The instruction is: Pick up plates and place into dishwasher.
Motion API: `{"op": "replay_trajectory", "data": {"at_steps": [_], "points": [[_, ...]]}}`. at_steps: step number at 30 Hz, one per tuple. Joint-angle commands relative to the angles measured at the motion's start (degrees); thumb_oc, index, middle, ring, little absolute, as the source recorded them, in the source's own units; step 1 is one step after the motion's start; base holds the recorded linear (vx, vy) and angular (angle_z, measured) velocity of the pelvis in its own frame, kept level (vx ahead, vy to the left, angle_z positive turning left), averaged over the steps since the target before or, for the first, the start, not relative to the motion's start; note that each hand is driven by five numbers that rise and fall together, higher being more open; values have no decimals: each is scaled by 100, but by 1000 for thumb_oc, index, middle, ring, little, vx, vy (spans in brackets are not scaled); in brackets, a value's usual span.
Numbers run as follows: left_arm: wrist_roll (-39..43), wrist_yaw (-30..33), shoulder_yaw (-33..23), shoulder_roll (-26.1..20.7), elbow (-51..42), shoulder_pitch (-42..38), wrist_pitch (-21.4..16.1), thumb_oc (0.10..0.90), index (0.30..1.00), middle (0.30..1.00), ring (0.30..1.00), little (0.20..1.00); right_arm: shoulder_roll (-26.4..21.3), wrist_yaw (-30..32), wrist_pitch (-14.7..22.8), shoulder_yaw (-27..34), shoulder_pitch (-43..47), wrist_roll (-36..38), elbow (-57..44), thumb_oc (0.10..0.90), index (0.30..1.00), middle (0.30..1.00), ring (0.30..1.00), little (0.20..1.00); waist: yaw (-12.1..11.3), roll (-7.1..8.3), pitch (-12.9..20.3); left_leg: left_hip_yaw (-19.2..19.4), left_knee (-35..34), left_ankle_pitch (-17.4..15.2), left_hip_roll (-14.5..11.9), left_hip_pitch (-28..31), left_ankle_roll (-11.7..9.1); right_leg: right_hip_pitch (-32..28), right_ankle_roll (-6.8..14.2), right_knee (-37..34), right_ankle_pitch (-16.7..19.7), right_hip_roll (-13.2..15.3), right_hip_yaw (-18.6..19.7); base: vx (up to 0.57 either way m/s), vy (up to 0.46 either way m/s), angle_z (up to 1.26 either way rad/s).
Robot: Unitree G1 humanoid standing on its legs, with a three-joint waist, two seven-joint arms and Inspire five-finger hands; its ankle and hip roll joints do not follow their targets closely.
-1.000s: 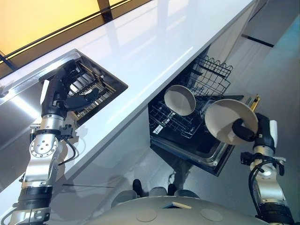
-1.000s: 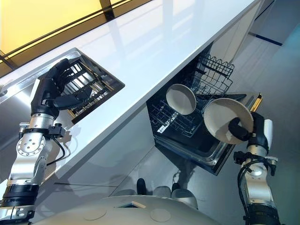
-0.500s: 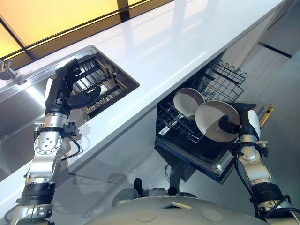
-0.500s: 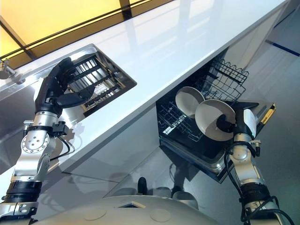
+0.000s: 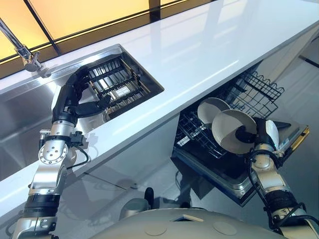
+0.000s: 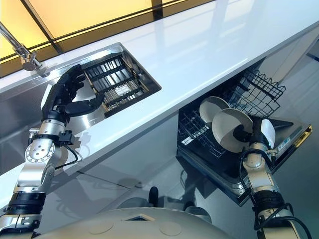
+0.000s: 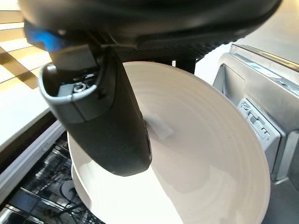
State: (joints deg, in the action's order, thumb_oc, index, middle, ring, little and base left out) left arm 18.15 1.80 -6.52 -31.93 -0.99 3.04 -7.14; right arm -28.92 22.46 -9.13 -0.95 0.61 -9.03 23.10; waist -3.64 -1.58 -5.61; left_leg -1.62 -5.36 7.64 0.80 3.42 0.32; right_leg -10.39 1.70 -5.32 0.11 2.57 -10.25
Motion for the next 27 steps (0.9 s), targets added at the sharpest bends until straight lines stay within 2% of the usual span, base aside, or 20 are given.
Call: {"op": "replay_trajectory", "data": {"at_steps": [1, 13, 19, 20, 21, 24, 27], "points": [[168, -13, -74, -71, -55, -616, -446, 800, 900, 900, 900, 900, -74, 534, 225, -184, 772, -3, -127, 100, 300, 300, 300, 200, -97, 110, 288, 38, 36, -511, 85, 229, -86, 123, 164, 46, 134, -18, -78, 25, 10, 3], [139, -85, 209, 65, -27, -655, -426, 800, 900, 900, 900, 900, 288, 884, 239, -668, 884, -39, -322, 100, 300, 300, 300, 200, -149, 46, 239, 2, 36, -498, 99, 249, -86, 96, 169, 34, 147, 16, -92, 9, 5, 3], [161, -119, 309, 93, -30, -685, -384, 800, 900, 900, 900, 900, 334, 766, 169, -872, 987, 69, -268, 100, 300, 300, 300, 200, -186, 35, 237, -13, 36, -496, 106, 270, -87, 68, 164, 35, 143, 37, -112, 13, 3, 2], [156, -127, 326, 95, -23, -695, -375, 800, 900, 900, 900, 900, 346, 693, 121, -910, 1021, 59, -228, 353, 516, 516, 516, 453, -194, 36, 236, -16, 36, -495, 108, 272, -88, 67, 162, 35, 143, 39, -116, 0, 0, 0], [146, -143, 334, 102, -3, -704, -378, 800, 900, 900, 900, 900, 358, 653, 119, -946, 1044, 30, -180, 800, 900, 900, 900, 900, -201, 37, 236, -20, 36, -492, 111, 271, -89, 64, 161, 34, 144, 40, -118, 0, 0, 0], [137, -124, 362, 103, -36, -709, -341, 800, 900, 900, 900, 900, 368, 531, 56, -1068, 1076, 123, -154, 800, 900, 900, 900, 900, -216, 40, 233, -27, 36, -480, 111, 270, -92, 60, 156, 32, 147, 42, -130, 0, 0, 0], [138, -90, 376, 96, -49, -724, -337, 800, 900, 900, 900, 900, 384, 686, 111, -1084, 1082, 283, -329, 800, 900, 900, 900, 900, -207, 30, 200, -35, 36, -475, 110, 281, -89, 48, 150, 39, 149, 42, -131, 0, 0, 0]]}}
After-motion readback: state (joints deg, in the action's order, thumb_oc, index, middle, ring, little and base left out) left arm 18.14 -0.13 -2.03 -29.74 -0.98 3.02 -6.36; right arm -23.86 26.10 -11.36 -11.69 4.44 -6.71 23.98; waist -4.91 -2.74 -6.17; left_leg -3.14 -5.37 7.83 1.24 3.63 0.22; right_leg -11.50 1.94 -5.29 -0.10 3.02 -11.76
